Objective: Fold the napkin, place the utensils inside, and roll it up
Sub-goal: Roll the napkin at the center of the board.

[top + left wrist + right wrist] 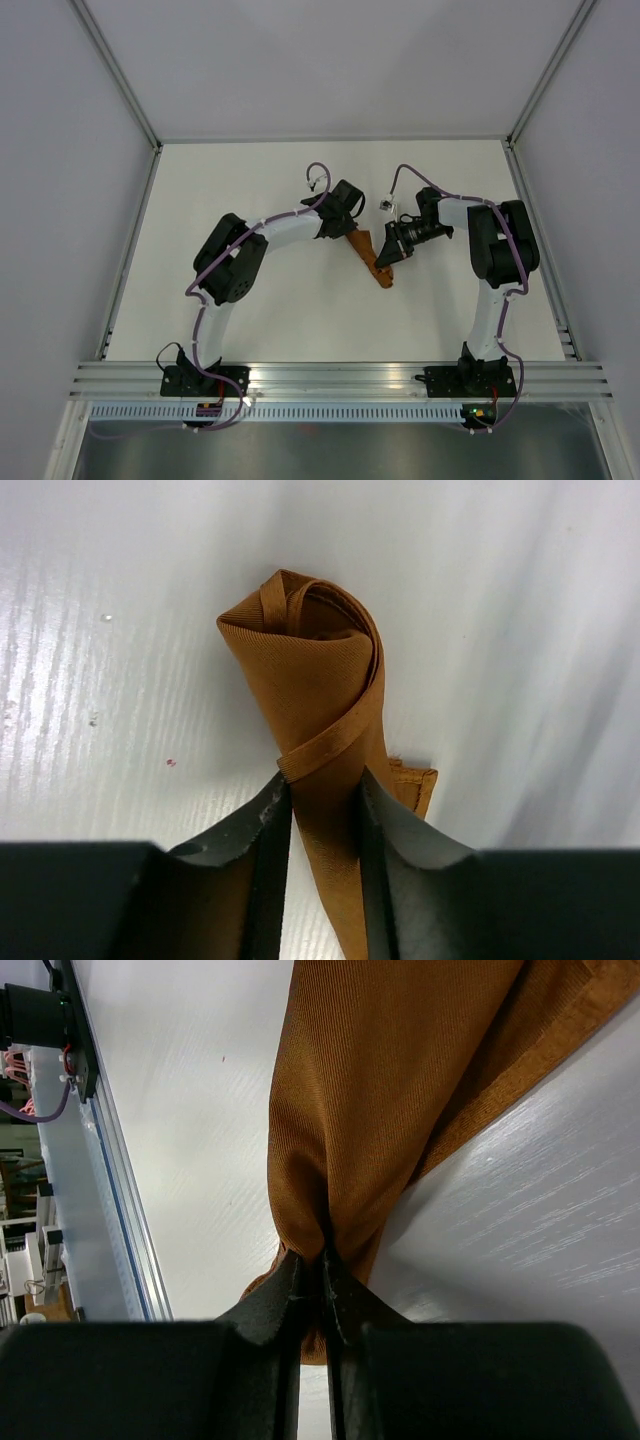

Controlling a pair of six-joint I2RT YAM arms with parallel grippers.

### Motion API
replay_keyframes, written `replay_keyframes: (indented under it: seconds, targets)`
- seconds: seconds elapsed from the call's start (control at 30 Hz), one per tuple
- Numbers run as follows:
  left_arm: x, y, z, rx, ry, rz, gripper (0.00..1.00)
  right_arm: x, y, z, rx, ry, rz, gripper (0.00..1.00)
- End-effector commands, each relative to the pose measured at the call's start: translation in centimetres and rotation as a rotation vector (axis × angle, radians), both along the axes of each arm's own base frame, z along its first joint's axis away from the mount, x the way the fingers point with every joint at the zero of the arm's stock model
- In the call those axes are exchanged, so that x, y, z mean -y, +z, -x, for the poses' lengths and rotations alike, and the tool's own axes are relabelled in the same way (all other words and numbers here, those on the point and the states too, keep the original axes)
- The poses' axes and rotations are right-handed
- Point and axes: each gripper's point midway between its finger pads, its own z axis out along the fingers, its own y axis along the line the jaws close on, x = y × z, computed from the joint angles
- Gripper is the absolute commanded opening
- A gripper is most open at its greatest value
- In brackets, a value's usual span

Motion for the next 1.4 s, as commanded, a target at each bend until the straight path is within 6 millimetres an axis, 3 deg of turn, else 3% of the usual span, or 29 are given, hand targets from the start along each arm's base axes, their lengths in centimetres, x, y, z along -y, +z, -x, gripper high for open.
replay_keyframes:
  seconds: [0.0, 0.23, 0.3, 0.4, 0.67, 0.9, 1.27, 1.37]
  targets:
    - [-0.9, 0.9, -1.0, 0.008, -0.005, -0.097, 0.28, 2.2, -3.9, 2.0, -0.044, 0.049, 0.149, 0.14]
    - [-1.3, 1.2, -1.4, -0.011, -0.126, -0.234, 0.06, 2.3, -3.1, 0.9, 0.033, 0.030, 0.172, 0.44]
    - [-1.1, 1.4, -1.9, -0.008, -0.154, -0.262, 0.03, 2.4, -2.7, 0.5, 0.059, 0.023, 0.180, 0.54]
    - [-1.4, 1.3, -2.2, -0.025, -0.227, -0.338, 0.03, 2.6, -2.0, -0.3, 0.106, 0.007, 0.197, 0.60]
    - [-2.1, 0.8, -2.1, -0.065, -0.278, -0.412, 0.02, 3.5, 0.6, -3.6, 0.333, -0.103, 0.254, 0.62]
    - [-2.4, 0.1, -2.3, -0.093, -0.302, -0.466, 0.02, 4.4, 3.1, -4.9, 0.492, -0.175, 0.291, 0.64]
    - [-3.1, 1.5, -3.1, -0.097, -0.318, -0.569, 0.07, 4.5, 2.8, -6.5, 0.521, -0.215, 0.313, 0.63]
    - [-3.5, 0.6, -3.0, -0.122, -0.323, -0.595, 0.09, 4.5, 3.1, -6.9, 0.529, -0.237, 0.311, 0.63]
